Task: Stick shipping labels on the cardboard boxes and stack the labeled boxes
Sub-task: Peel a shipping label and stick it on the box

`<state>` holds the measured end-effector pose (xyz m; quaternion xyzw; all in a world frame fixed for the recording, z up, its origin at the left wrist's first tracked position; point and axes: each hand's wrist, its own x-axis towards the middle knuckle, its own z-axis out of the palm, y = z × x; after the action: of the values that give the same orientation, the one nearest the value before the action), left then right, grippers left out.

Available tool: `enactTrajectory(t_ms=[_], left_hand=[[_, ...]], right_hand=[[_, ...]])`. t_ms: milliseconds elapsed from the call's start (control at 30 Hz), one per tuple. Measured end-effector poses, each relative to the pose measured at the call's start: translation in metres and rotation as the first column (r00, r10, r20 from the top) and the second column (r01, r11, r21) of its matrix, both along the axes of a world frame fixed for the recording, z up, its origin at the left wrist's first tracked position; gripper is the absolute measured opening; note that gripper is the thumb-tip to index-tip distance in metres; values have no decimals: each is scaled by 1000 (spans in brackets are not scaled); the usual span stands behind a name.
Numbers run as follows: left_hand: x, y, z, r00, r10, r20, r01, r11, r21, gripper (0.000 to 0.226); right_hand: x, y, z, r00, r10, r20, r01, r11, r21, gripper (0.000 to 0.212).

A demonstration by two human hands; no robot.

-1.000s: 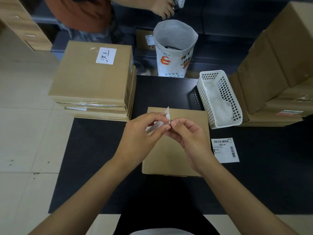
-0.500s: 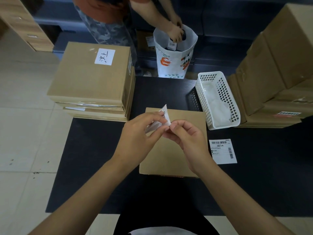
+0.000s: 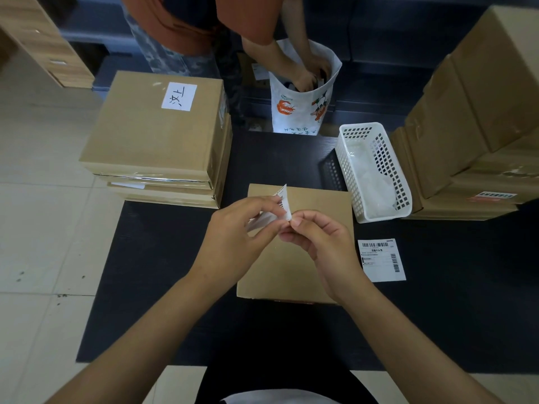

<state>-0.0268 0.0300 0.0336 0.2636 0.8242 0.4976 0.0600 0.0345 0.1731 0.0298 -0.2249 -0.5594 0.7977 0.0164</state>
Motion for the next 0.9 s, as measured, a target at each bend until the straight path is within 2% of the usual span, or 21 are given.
enactTrajectory(t_ms=[133, 333, 500, 667, 733, 900], left_hand=[[1, 1, 0, 999, -12, -33, 11, 1000, -19, 19], [3, 3, 0, 991, -55, -123, 36, 987, -155, 13], [4, 3, 0, 992, -82, -97, 63, 981, -182, 6], [9, 3, 0, 997, -49, -57, 38, 981, -189, 8], [9, 3, 0, 997, -52, -51, 42, 980, -192, 2], [10, 1, -1, 998, -56, 16, 58, 982, -178, 5]], right_hand=[[1, 3, -1, 1000, 7, 4, -7, 999, 49, 16], [3, 3, -2, 999, 36, -26, -29, 969, 247, 16], [9, 4, -5, 993, 109, -44, -75, 876, 477, 26], [11, 3, -8, 978, 192, -86, -72, 691, 720, 12], [12, 3, -10, 971, 216, -97, -70, 653, 754, 10], [15, 2, -11, 961, 257, -103, -88, 635, 767, 8]])
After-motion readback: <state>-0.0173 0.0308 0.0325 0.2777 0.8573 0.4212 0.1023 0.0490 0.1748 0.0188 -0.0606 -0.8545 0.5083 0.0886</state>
